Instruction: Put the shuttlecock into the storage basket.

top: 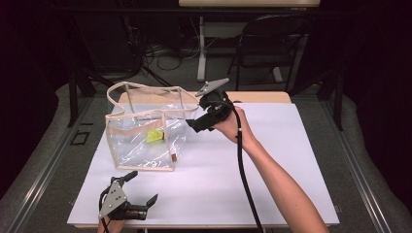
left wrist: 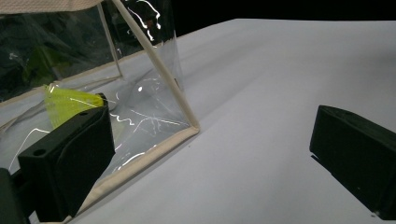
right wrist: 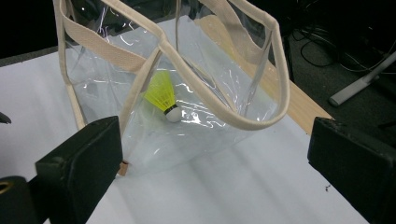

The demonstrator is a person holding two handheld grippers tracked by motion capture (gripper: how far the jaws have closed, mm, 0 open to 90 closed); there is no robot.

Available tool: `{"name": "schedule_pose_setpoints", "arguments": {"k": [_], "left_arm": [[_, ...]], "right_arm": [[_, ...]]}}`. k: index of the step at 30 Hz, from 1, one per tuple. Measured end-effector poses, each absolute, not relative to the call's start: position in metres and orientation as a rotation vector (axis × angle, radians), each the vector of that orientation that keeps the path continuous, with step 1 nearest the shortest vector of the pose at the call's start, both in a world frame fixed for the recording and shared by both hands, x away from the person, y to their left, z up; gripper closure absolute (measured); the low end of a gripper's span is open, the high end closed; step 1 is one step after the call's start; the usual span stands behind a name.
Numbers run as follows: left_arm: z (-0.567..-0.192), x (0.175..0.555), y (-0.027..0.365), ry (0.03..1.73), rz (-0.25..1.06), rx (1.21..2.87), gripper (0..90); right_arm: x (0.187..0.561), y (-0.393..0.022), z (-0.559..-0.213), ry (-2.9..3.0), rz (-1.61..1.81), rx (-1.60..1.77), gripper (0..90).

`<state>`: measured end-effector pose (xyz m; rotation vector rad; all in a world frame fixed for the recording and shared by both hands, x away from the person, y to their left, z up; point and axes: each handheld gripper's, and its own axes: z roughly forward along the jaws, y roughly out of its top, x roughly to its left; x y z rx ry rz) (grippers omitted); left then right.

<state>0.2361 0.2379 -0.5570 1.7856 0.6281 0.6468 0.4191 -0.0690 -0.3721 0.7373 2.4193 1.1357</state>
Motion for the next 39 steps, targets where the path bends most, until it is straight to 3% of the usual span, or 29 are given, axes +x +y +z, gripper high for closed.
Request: {"name": "schedule_pose_setpoints", "arguments": {"k": [39], "left_arm": [[-0.558, 0.236, 0.237, 0.625, 0.638, 1.791, 0.1]], "right_arm": [[0.354, -0.133, -0.411, 2.356, 1.155, 0.739, 0.4]]}}
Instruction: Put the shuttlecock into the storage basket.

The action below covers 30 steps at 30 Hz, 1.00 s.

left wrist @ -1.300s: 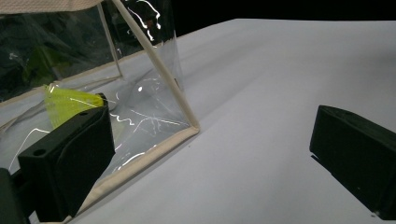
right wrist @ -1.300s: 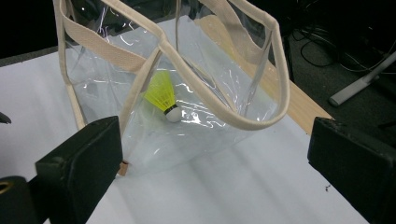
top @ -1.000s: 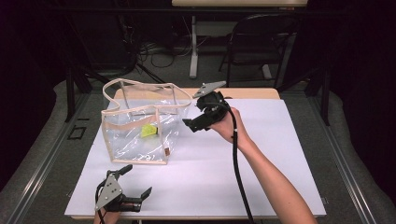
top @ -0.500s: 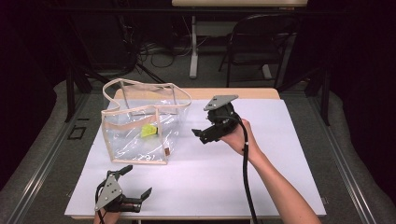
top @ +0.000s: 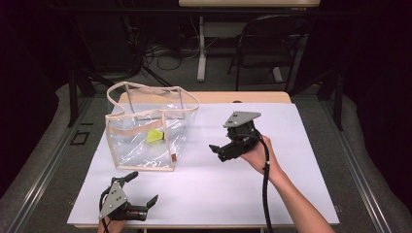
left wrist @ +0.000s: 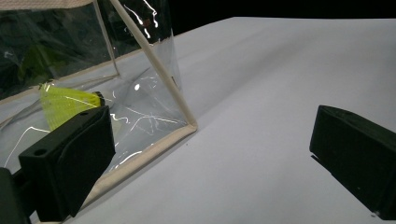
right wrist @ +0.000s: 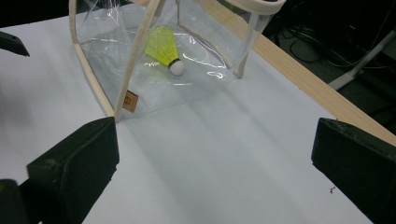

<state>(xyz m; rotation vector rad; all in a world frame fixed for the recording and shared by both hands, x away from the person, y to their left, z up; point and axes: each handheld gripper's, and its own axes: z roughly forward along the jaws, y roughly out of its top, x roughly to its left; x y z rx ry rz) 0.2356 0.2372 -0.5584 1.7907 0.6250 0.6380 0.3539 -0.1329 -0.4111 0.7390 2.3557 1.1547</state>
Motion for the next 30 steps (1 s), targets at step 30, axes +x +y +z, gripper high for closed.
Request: {"name": "schedule_pose_setpoints", "arguments": {"k": [30], "left_arm": [[-0.558, 0.236, 0.237, 0.624, 0.637, 1.796, 0.0]], "right_arm": [[0.307, -0.176, -0.441, 2.278, 1.194, 0.776, 0.5]]}}
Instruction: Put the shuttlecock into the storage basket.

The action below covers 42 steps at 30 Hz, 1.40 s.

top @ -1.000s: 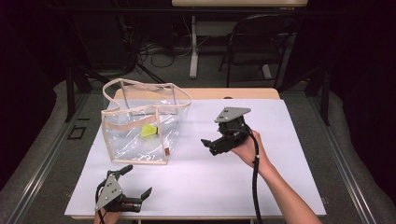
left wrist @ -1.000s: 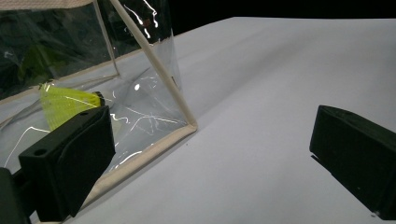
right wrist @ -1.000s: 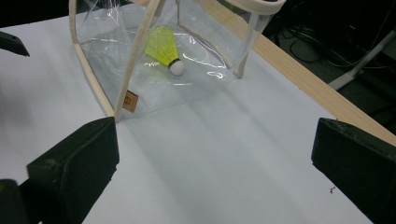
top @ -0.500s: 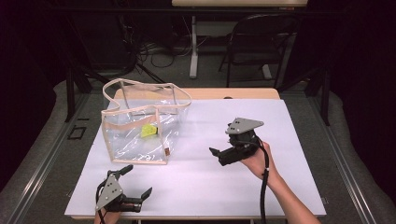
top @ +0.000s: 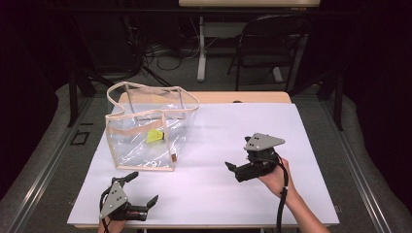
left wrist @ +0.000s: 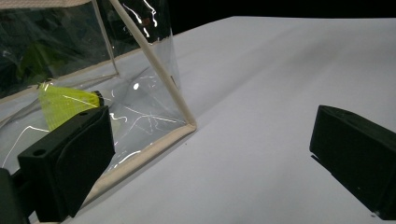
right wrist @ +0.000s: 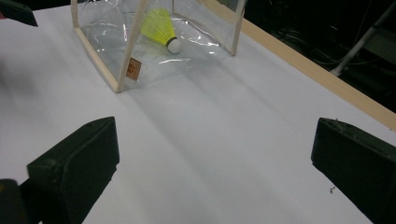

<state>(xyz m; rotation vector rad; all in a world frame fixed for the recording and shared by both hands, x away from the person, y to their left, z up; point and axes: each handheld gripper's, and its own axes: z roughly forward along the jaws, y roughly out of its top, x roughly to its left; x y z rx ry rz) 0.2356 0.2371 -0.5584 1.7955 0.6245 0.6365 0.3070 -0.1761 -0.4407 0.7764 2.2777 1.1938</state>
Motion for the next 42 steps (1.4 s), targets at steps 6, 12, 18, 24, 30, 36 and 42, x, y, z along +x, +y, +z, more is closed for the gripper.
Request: {"name": "schedule_pose_setpoints", "arguments": {"k": [6, 12, 18, 24, 30, 36, 42], "left_arm": [[-0.558, 0.235, 0.237, 0.623, 0.638, 1.797, 0.0], [-0.558, 0.236, 0.237, 0.62, 0.637, 1.799, 0.0], [-0.559, 0.235, 0.237, 0.622, 0.636, 1.797, 0.0], [-0.559, 0.236, 0.237, 0.618, 0.637, 1.801, 0.0], [-0.559, 0.235, 0.237, 0.621, 0.638, 1.8, 0.0], [-0.559, 0.235, 0.236, 0.619, 0.635, 1.801, 0.0], [-0.559, 0.236, 0.236, 0.62, 0.634, 1.801, 0.0]], "right_arm": [[0.3, -0.182, -0.448, 2.267, 1.199, 0.784, 0.5], [0.29, -0.192, -0.458, 2.243, 1.208, 0.781, 0.6], [0.284, -0.199, -0.465, 2.226, 1.225, 0.774, 0.6], [0.277, -0.205, -0.475, 2.214, 1.228, 0.768, 0.5], [0.269, -0.209, -0.487, 2.212, 1.209, 0.744, 0.6], [0.261, -0.214, -0.499, 2.198, 1.202, 0.737, 0.5], [0.255, -0.218, -0.506, 2.186, 1.192, 0.733, 0.5]]}}
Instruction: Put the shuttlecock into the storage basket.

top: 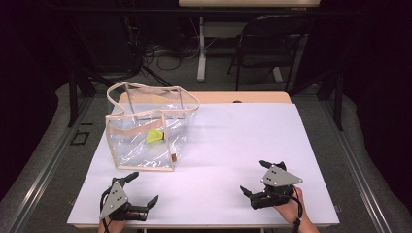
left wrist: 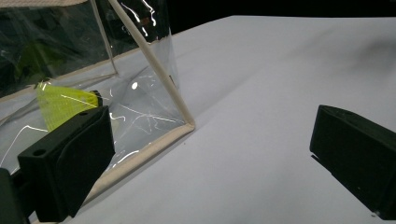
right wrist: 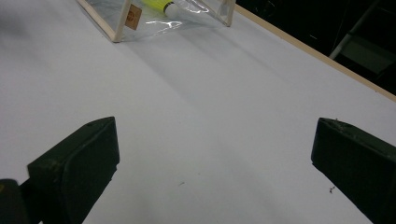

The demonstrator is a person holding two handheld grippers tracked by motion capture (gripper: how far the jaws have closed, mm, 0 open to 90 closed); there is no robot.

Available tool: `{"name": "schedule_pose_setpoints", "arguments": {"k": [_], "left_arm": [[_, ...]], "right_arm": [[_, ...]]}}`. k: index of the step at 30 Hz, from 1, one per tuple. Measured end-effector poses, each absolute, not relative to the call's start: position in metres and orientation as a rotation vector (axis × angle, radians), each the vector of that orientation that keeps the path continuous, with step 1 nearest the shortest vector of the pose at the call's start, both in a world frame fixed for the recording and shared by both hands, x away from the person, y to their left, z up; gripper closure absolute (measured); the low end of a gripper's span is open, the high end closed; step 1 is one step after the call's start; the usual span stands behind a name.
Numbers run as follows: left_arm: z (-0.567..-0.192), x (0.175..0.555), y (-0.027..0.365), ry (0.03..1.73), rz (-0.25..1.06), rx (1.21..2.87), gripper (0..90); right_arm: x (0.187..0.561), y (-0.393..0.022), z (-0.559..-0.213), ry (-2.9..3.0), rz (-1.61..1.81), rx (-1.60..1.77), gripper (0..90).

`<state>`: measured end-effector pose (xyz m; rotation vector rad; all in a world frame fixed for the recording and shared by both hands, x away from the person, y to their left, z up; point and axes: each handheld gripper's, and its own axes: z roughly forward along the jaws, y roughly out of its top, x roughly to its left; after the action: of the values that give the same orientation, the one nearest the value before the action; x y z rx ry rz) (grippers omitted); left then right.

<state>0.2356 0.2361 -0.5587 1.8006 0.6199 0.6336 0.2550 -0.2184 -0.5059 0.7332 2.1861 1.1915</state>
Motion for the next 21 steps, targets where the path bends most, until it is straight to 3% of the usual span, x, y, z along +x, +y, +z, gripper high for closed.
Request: {"name": "schedule_pose_setpoints", "arguments": {"k": [21], "left_arm": [[-0.559, 0.236, 0.235, 0.627, 0.63, 1.802, 0.0]], "right_arm": [[0.227, -0.24, -0.535, 2.122, 1.203, 0.71, 0.5]]}}
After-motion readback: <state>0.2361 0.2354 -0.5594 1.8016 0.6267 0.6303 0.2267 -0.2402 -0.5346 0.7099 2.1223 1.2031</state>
